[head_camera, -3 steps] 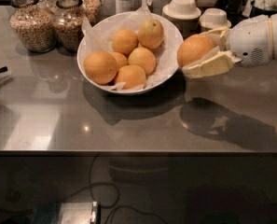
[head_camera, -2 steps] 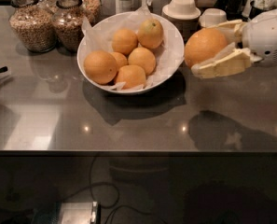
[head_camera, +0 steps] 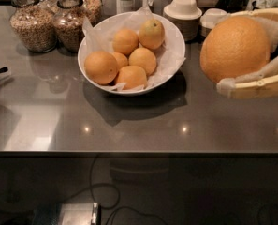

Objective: Pick orange from white bowl

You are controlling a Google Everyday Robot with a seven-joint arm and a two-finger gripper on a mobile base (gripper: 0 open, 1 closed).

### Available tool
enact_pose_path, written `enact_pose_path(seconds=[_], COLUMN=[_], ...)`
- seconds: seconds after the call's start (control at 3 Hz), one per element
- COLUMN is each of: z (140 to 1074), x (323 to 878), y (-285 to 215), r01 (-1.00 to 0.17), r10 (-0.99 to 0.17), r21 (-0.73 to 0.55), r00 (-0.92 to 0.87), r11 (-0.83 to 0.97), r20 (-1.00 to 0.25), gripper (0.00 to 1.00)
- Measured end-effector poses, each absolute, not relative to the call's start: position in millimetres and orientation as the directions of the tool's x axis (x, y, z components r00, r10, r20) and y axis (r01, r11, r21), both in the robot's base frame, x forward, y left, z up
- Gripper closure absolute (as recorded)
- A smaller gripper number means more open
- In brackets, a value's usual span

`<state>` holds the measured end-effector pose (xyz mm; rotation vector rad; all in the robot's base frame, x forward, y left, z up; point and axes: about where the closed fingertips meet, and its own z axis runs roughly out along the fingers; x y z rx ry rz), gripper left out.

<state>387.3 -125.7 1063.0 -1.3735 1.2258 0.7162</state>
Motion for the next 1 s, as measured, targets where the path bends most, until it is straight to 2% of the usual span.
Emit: enact_pose_path(seconds=[0.33,0.67,1.0], z=[1089.9,1111.9,1121.4], x=[350.7,329.4,320.1], y=[-114.3,-90.8,-62.5], r01=[-0.907,-0.863,-0.815], r10=[-0.221,-0.269,-0.364], r21=[-0.413,-0.506,-0.574], r00=[0.387,0.49,0.562], r11=[0.083,-0.011,-0.085], r20=[-0.895,-0.829,-0.743], gripper=[1.0,1.0,1.0])
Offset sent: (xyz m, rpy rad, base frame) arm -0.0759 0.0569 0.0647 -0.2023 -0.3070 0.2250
